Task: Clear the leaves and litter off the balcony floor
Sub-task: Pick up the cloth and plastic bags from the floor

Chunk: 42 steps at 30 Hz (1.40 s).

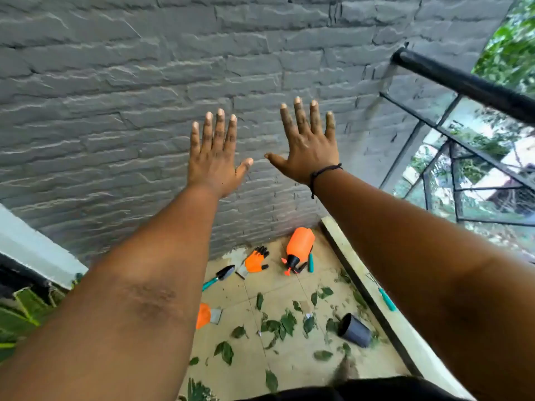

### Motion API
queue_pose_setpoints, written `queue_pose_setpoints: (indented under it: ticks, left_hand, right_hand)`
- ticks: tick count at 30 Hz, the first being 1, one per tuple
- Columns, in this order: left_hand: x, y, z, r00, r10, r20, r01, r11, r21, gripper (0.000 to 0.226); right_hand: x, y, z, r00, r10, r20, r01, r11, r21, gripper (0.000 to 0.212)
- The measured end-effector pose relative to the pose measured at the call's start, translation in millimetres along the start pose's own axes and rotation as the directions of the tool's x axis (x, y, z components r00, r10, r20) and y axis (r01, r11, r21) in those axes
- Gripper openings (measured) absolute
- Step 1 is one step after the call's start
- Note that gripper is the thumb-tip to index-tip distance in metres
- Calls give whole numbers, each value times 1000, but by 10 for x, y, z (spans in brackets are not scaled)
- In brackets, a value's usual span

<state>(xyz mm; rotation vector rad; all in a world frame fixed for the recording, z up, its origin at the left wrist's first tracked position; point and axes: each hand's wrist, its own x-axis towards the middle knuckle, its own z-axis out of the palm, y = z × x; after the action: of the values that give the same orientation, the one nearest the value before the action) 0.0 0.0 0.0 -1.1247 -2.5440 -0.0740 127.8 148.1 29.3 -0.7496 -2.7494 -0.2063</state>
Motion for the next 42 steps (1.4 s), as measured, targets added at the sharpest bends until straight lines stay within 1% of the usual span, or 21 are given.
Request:
queue_pose_setpoints:
  ticks: [4, 9, 12, 16, 18, 20, 23, 25, 26, 28, 29, 31, 32, 34, 35, 37, 39, 41, 42]
  left_hand:
    - [-192, 385, 329, 992, 77, 95, -76, 997, -13, 88]
    - [-511, 896, 640, 960, 194, 204, -183, 981, -71, 87]
    - [-764, 1127, 838, 923, 289, 252, -273, 957, -99, 87]
    - [-1008, 1427, 1030, 880, 386, 276, -371, 923, -104, 86]
    - [-1141, 1641, 1113, 848, 435, 304, -416, 900, -128, 81]
    - [-1310, 1850, 1197, 802, 477, 360, -459, 877, -139, 82]
    - [-1652, 2213, 1371, 698, 564, 441, -547, 818, -180, 90]
    - [-1904, 2401, 1470, 645, 593, 482, -567, 794, -218, 91]
    - [-2006, 2501, 1476, 597, 609, 522, -588, 775, -231, 92]
    - [-2200, 2663, 1488, 514, 664, 542, -651, 714, -258, 92]
    - [-2288, 2702, 1483, 490, 684, 541, -671, 692, -267, 90]
    - [-2455, 2829, 1503, 384, 691, 612, -686, 657, -312, 87]
    - [-2497, 2893, 1491, 328, 670, 666, -685, 654, -321, 85]
    - [-2540, 2991, 1492, 311, 663, 681, -697, 646, -311, 88]
    - [-2546, 3077, 1487, 312, 695, 647, -710, 623, -327, 91]
    - [-2586, 3269, 1459, 269, 733, 625, -749, 567, -343, 92]
    - [-2576, 3459, 1442, 229, 739, 633, -755, 545, -363, 91]
    - [-2583, 3649, 1423, 197, 739, 645, -764, 528, -372, 90]
    - [-2601, 3719, 1422, 169, 746, 644, -781, 500, -374, 92]
  right_hand:
    - [-339, 190, 303, 998, 35, 55, -32, 999, -43, 95]
    - [-817, 547, 543, 987, 106, 119, -103, 994, -30, 95]
    - [-1135, 762, 693, 977, 131, 166, -127, 991, -31, 95]
    - [-1580, 1029, 945, 966, 113, 231, -119, 993, 11, 95]
    - [-1846, 1162, 1099, 957, 102, 271, -114, 993, 28, 95]
    - [-2127, 1307, 1232, 943, 100, 318, -121, 992, 45, 95]
    - [-2647, 1538, 1371, 882, 144, 450, -196, 978, 72, 96]
    - [-3012, 1656, 1417, 847, 181, 499, -260, 961, 94, 96]
    - [-3206, 1723, 1435, 825, 205, 527, -305, 946, 109, 96]
    - [-3625, 1838, 1465, 764, 258, 592, -401, 908, 122, 96]
    - [-3826, 1864, 1487, 731, 281, 622, -441, 890, 118, 96]
    - [-4245, 1917, 1520, 662, 340, 668, -530, 843, 96, 98]
    - [-4436, 1928, 1538, 627, 366, 688, -568, 819, 81, 99]
    - [-4751, 1935, 1555, 563, 410, 718, -627, 778, 47, 99]
    - [-4894, 1943, 1554, 531, 428, 731, -654, 756, 32, 99]
    - [-5126, 1967, 1530, 472, 453, 756, -702, 713, 11, 100]
    - [-5304, 1988, 1508, 433, 473, 767, -734, 679, -4, 103]
    - [-5477, 2003, 1486, 389, 501, 773, -769, 639, -28, 98]
    - [-5559, 2002, 1471, 366, 514, 776, -784, 620, -42, 96]
